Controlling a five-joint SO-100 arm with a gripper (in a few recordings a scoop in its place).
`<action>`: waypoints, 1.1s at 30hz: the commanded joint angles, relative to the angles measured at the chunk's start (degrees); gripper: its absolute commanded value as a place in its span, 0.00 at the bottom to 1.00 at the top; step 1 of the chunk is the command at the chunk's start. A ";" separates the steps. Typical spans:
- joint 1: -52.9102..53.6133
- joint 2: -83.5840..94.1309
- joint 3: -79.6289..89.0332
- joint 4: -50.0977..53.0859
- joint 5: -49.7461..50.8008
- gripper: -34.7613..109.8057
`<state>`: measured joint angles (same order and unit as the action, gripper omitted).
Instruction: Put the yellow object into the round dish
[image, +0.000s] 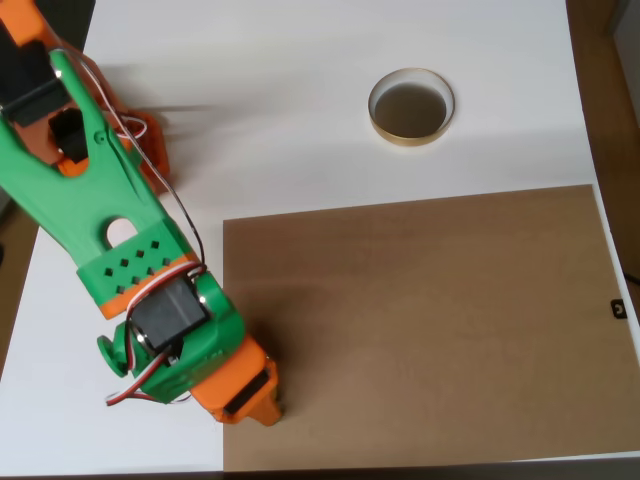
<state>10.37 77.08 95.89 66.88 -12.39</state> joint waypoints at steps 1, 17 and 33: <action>-0.35 1.14 -3.69 1.05 -1.05 0.37; -1.32 -0.09 -6.50 2.72 -0.44 0.30; -2.37 5.19 -4.22 2.90 -0.70 0.24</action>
<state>8.35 75.23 92.46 68.91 -12.13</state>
